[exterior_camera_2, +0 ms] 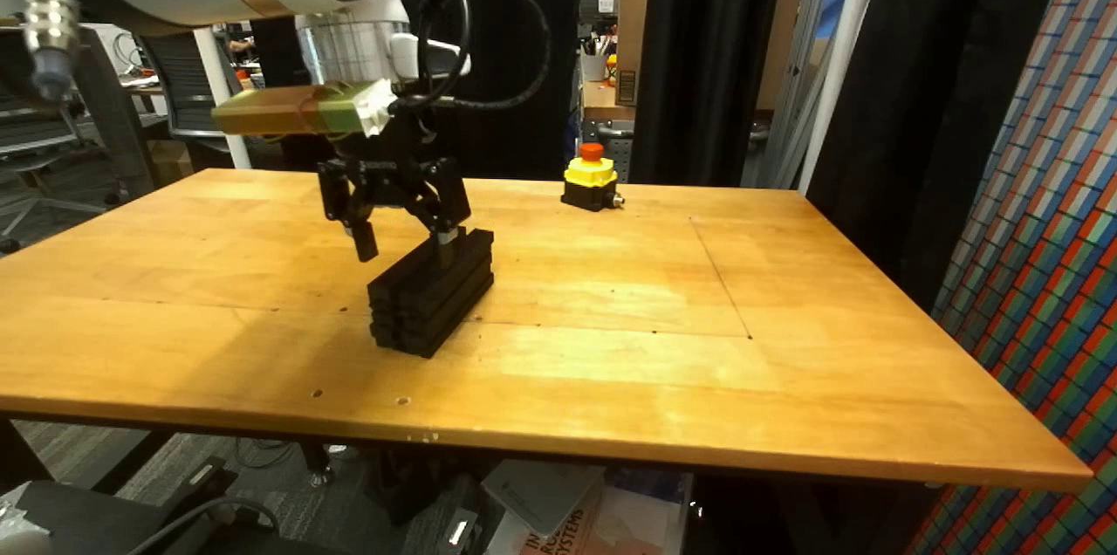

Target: Arrange the black objects together on the table

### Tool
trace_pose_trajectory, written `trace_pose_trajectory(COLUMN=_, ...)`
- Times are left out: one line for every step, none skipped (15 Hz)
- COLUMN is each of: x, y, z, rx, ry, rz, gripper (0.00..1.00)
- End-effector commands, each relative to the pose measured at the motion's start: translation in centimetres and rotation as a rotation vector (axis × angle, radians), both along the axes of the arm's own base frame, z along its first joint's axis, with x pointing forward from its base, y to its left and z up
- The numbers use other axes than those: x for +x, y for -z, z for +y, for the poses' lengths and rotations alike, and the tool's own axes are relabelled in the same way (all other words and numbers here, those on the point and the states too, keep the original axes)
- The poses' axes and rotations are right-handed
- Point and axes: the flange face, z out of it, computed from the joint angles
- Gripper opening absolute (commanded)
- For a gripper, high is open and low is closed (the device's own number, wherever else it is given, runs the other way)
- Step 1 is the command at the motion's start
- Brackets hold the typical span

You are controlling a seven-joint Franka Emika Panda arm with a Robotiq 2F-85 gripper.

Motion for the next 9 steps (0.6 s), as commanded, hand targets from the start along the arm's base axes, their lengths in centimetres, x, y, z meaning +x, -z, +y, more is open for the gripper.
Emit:
trace_pose_trajectory(x=-4.8, y=-4.0, z=1.9, rx=0.043, ry=-0.047, rz=0.028, gripper=1.0)
trace_pose_trajectory(x=-5.9, y=-4.7, z=2.4, rx=0.046, ry=-0.045, rz=0.045, gripper=1.0)
trace_pose_trajectory(x=-7.1, y=-5.3, z=2.8, rx=0.037, ry=-0.043, rz=0.057, gripper=1.0)
trace_pose_trajectory(x=-6.8, y=-7.9, z=3.7, rx=0.037, ry=-0.049, rz=0.07, gripper=1.0)
trace_pose_trajectory(x=-7.9, y=-9.0, z=4.0, rx=0.037, ry=-0.052, rz=0.072, gripper=1.0)
trace_pose_trajectory(x=-8.9, y=-10.5, z=4.3, rx=0.044, ry=-0.058, rz=0.07, gripper=1.0)
trace_pose_trajectory(x=-9.8, y=-12.1, z=4.6, rx=0.059, ry=-0.06, rz=0.058, gripper=1.0)
trace_pose_trajectory(x=-11.4, y=-11.9, z=4.3, rx=0.077, ry=-0.055, rz=0.038, gripper=1.0)
trace_pose_trajectory(x=-12.2, y=-14.2, z=4.4, rx=0.096, ry=-0.051, rz=0.024, gripper=1.0)
